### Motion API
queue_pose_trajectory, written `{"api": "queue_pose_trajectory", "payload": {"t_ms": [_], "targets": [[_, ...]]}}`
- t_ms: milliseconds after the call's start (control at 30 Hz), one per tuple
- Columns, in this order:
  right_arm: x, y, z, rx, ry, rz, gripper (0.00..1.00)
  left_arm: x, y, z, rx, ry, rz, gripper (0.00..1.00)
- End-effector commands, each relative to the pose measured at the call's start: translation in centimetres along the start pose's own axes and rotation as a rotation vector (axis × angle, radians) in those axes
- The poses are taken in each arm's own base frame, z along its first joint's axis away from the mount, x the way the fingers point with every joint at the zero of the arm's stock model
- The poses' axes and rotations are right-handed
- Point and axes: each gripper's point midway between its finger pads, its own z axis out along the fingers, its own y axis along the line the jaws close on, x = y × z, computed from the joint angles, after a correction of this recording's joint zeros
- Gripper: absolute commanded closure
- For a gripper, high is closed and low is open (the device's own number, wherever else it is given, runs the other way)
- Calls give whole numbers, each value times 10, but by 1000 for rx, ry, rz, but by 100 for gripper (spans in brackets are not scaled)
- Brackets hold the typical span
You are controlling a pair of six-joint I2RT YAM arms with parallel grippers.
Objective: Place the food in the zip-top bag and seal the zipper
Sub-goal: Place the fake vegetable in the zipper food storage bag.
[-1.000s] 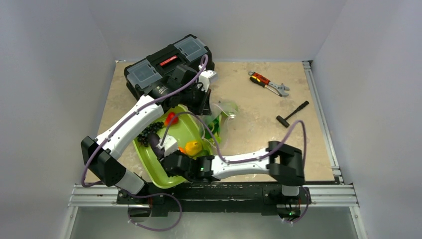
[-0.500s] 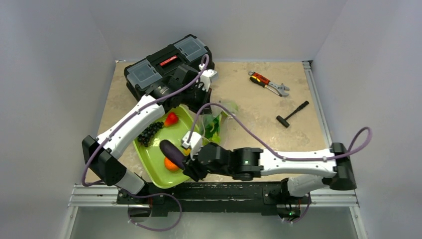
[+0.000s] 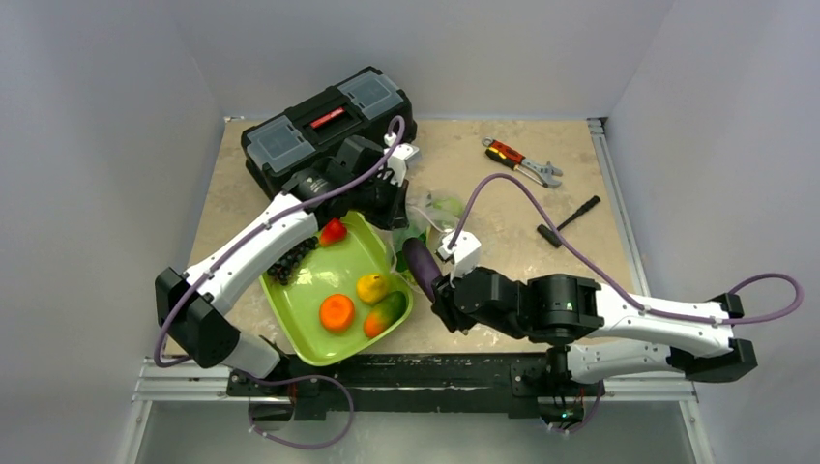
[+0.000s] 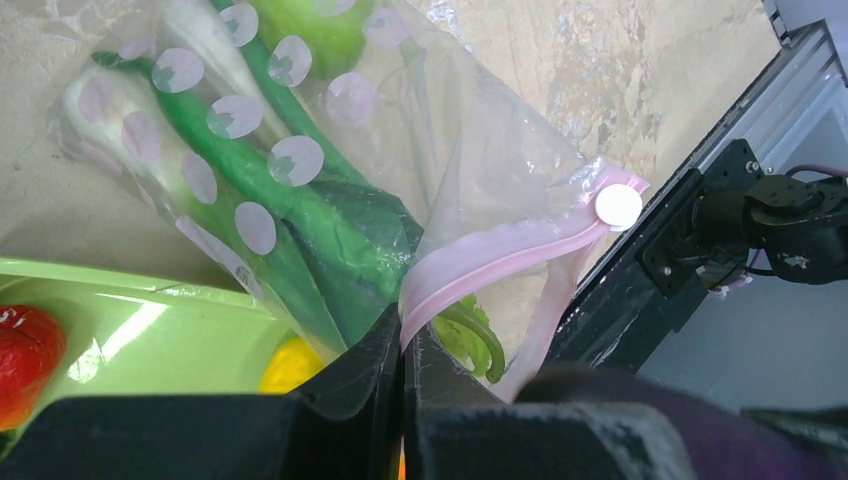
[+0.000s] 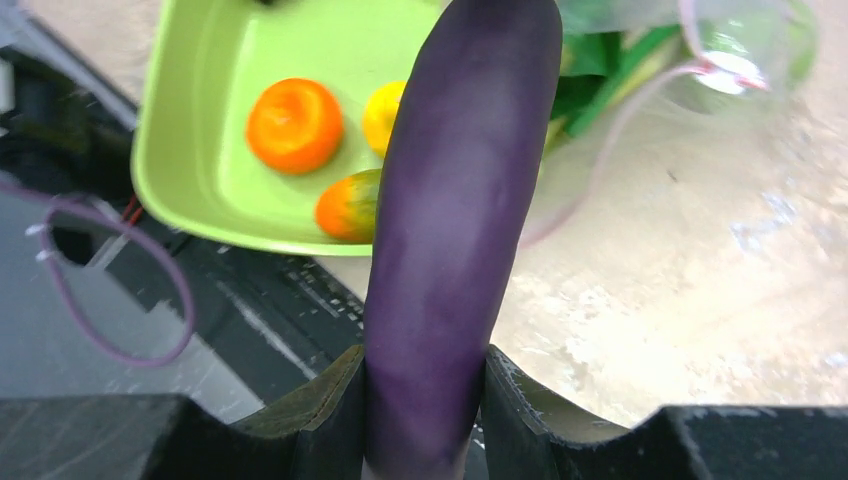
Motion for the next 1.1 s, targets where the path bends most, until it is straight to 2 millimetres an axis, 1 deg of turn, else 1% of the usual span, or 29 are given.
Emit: {"api": "queue_pose_trajectory", "payload": {"t_ms": [0,67,133,267,367,433,500,567,667,800,900,967,1000,1067], "targets": [[-5,-32,-4,177,-9,173,100,-16,-15,-15,61,-96,26,100],[-11,-29,4,171,-1,227,100,-16,-17,-19,66,-112,31,100],[-22,-24,15,168,2,273,100,-16,-19,-22,72,-123,33,100],[-51,-18,32,193,-27,348,100,-17,-23,-28,89,-145,36,100],[-64,-25,55,204,-11,418,100,-16,-26,-29,98,-147,42,100],[-74,-33,66,208,-18,442,100,-16,-28,-32,101,-152,49,100],[-87,-42,75,226,-60,449,99,-15,-30,-34,106,-159,57,100],[-98,-51,85,248,-88,443,94,-15,-33,-35,118,-163,59,100],[-110,-55,99,269,-108,417,82,-13,-36,-32,135,-157,54,100],[-115,-63,108,314,-118,362,58,-12,-40,-30,153,-152,48,100],[-117,-62,106,306,-112,333,42,-12,-39,-31,151,-153,50,100],[-116,-62,102,293,-116,321,33,-12,-39,-32,147,-156,52,100],[-116,-62,100,289,-119,315,30,-12,-39,-33,145,-157,52,100],[-112,-65,95,289,-113,301,27,-13,-39,-34,143,-159,53,100]]}}
